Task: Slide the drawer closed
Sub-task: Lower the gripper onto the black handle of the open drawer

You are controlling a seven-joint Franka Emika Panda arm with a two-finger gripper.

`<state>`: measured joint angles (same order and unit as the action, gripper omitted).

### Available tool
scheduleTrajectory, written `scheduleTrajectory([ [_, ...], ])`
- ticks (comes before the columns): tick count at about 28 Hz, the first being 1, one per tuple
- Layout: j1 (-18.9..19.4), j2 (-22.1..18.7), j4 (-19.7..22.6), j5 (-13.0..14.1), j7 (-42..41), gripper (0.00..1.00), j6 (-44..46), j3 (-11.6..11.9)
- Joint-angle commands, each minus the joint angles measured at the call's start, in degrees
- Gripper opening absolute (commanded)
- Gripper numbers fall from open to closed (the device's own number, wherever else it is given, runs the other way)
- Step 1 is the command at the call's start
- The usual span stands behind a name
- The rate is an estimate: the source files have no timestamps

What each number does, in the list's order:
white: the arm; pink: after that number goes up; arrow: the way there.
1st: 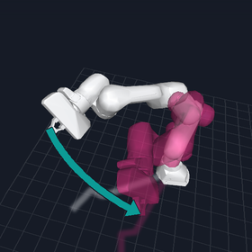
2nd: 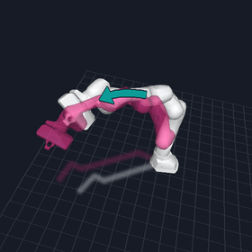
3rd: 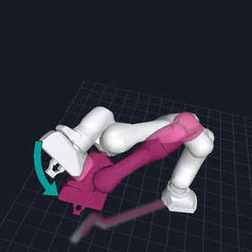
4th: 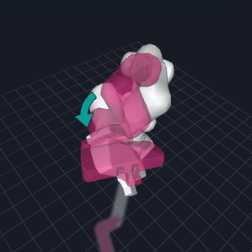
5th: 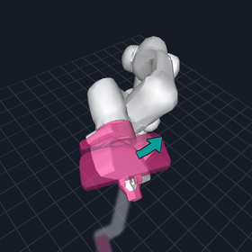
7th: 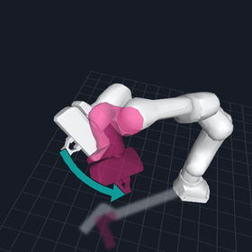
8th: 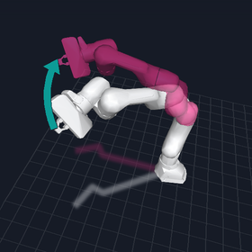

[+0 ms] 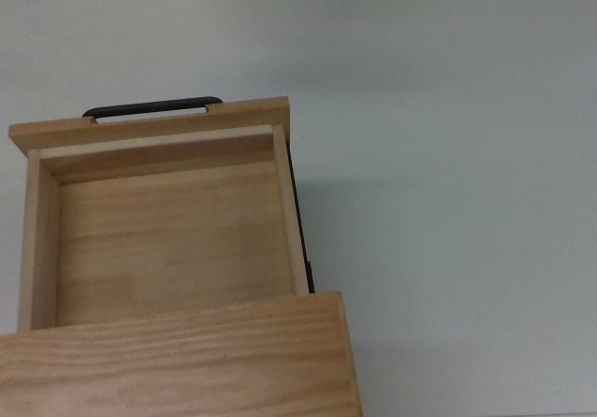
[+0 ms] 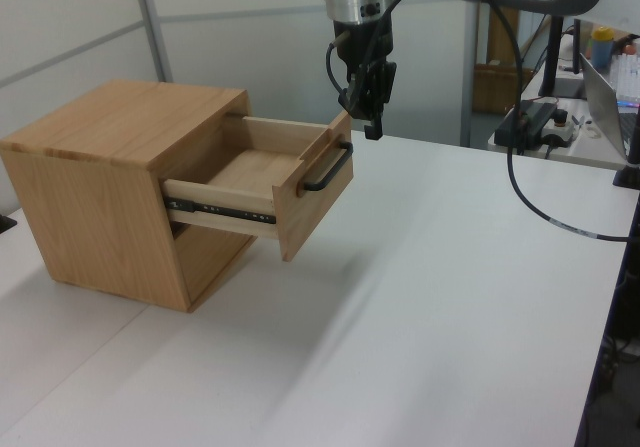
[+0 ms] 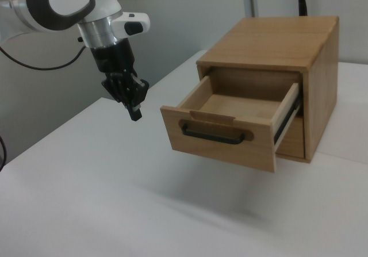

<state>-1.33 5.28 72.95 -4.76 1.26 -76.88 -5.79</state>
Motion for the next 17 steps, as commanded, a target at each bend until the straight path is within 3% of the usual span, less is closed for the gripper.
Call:
scheduleTrajectory([
  [1,0.0,0.1,1.4,-0.5,0.2,0.0,-0.3,0.4],
  [7,-0.9,2.9,1.5,-1.0,0.1,0.0,-0.4,1.0],
  [11,-1.2,5.6,1.5,-3.6,0.2,0.0,-1.2,1.0],
  [17,-1.4,8.6,2.6,-4.9,0.6,0.0,-6.6,1.2],
])
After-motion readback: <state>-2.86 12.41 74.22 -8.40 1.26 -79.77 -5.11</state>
